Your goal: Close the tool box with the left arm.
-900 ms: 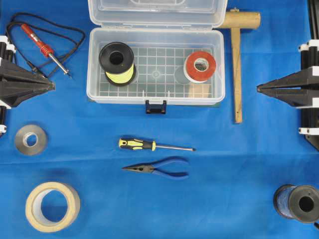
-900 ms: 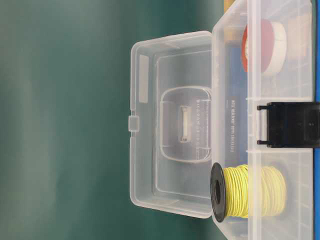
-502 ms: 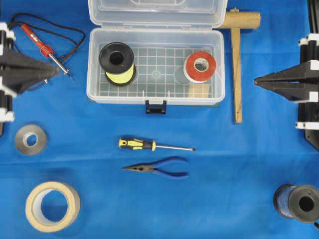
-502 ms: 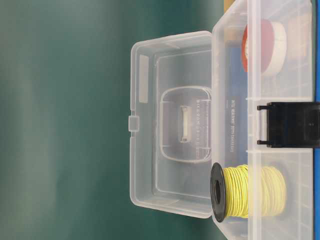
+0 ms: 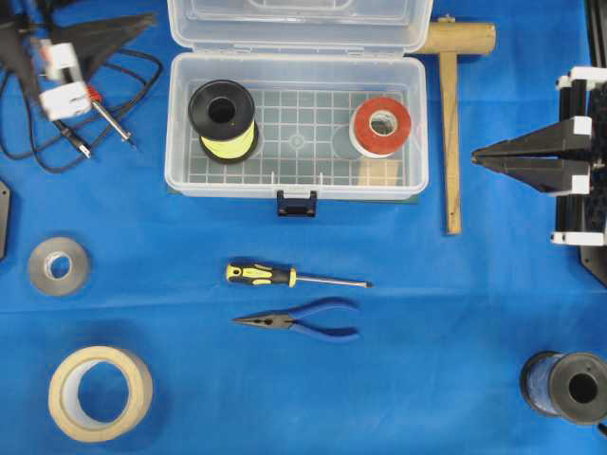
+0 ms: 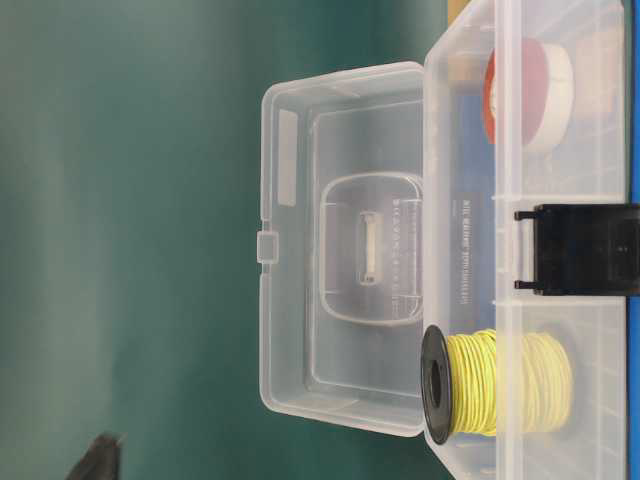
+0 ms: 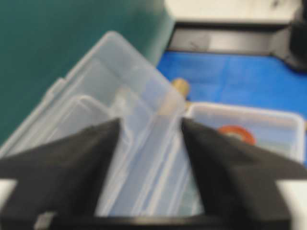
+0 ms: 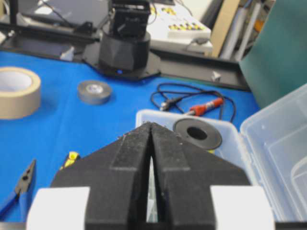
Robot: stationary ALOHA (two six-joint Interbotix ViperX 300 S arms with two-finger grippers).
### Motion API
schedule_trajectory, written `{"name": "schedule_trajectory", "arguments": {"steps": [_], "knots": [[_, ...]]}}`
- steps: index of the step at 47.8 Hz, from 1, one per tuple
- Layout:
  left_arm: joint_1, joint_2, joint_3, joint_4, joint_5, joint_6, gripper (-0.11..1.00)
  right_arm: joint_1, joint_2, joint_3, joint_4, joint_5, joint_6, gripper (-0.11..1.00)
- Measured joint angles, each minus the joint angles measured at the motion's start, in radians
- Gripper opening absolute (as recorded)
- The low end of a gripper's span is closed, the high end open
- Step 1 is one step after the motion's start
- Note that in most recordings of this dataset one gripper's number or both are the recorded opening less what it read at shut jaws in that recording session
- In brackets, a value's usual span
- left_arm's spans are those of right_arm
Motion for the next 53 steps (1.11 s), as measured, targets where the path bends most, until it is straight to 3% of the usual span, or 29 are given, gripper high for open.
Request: {"name": "schedule_trajectory", "arguments": {"steps": [3, 6, 21, 33, 42, 53], "knots": [[0.021, 0.054, -0.049, 0.002, 0.040, 0.006, 0.81, -0.002, 0.002, 0.000, 0.000, 0.006, 0.000, 0.00], [0.044, 0.104, -0.095, 0.000, 0.084, 0.008, 0.89, 0.000, 0.003, 0.000, 0.000, 0.012, 0.000, 0.00], [0.169, 0.382, -0.377, 0.015, 0.347, 0.014, 0.89, -0.002, 0.032, 0.000, 0.000, 0.028, 0.000, 0.00], [0.216, 0.548, -0.586, 0.083, 0.522, 0.014, 0.89, -0.002, 0.071, 0.002, 0.000, 0.029, 0.000, 0.00], [0.242, 0.646, -0.658, 0.104, 0.574, 0.014, 0.89, -0.003, 0.091, 0.002, 0.000, 0.029, 0.000, 0.00], [0.279, 0.706, -0.661, 0.106, 0.580, 0.014, 0.89, -0.006, 0.092, 0.002, 0.000, 0.029, 0.000, 0.00]]}}
